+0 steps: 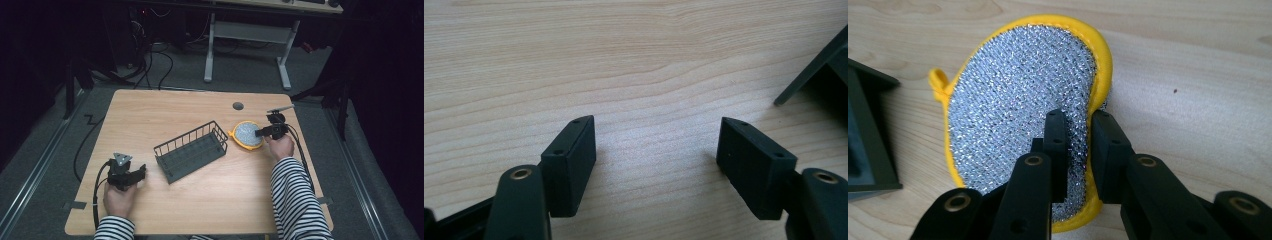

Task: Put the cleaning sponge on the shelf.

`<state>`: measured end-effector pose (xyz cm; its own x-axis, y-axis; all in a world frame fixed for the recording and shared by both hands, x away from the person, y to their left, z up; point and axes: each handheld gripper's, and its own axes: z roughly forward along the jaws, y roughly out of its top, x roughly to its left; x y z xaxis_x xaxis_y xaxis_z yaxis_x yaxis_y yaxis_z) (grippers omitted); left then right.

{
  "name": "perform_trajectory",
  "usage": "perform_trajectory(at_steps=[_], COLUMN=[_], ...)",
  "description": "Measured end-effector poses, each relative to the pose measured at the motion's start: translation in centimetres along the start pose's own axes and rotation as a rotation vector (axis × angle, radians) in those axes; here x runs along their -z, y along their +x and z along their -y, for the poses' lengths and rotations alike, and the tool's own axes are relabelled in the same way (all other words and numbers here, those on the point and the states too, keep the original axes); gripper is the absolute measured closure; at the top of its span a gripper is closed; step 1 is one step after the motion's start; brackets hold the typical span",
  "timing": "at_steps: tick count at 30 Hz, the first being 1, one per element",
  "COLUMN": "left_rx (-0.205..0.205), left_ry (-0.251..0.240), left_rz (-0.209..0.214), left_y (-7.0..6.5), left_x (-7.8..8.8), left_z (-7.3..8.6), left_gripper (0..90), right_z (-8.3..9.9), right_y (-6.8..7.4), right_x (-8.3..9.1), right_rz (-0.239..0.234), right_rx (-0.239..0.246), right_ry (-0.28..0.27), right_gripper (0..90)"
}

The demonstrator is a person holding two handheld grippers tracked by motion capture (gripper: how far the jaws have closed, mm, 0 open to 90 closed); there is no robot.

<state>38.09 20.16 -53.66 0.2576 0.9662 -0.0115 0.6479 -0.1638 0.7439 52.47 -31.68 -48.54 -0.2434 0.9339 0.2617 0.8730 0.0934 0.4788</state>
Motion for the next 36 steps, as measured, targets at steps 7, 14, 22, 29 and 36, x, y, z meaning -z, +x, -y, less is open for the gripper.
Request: perform_trajectory(at_steps=[7, 14, 22, 29, 36], left_rx=[0.000, 0.000, -0.002, -0.008, -0.009], left_ry=[0.000, 0.000, 0.000, -0.003, -0.003], left_rz=[0.001, 0.001, 0.002, 0.011, 0.011], left_y=[0.0, 0.0, 0.0, 0.0, 0.0], left_x=[0.0, 0.0, 0.0, 0.0, 0.0], left_z=[0.0, 0.0, 0.0, 0.0, 0.0], left_gripper=[32.4, 32.3, 32.4, 34.7, 34.5], right_z=[-0.2, -0.3, -0.1, 0.1, 0.1], right_y=[0.2, 0.6, 0.8, 1.5, 2.5], right_x=[1.8, 4.2, 6.1, 7.8, 9.5], right_rz=[-0.008, -0.007, -0.016, -0.041, -0.055], right_rx=[0.016, 0.055, 0.093, 0.126, 0.173], right_ry=[-0.044, -0.104, -0.139, -0.175, -0.189], right_gripper=[79.3, 79.2, 79.2, 79.2, 79.2])
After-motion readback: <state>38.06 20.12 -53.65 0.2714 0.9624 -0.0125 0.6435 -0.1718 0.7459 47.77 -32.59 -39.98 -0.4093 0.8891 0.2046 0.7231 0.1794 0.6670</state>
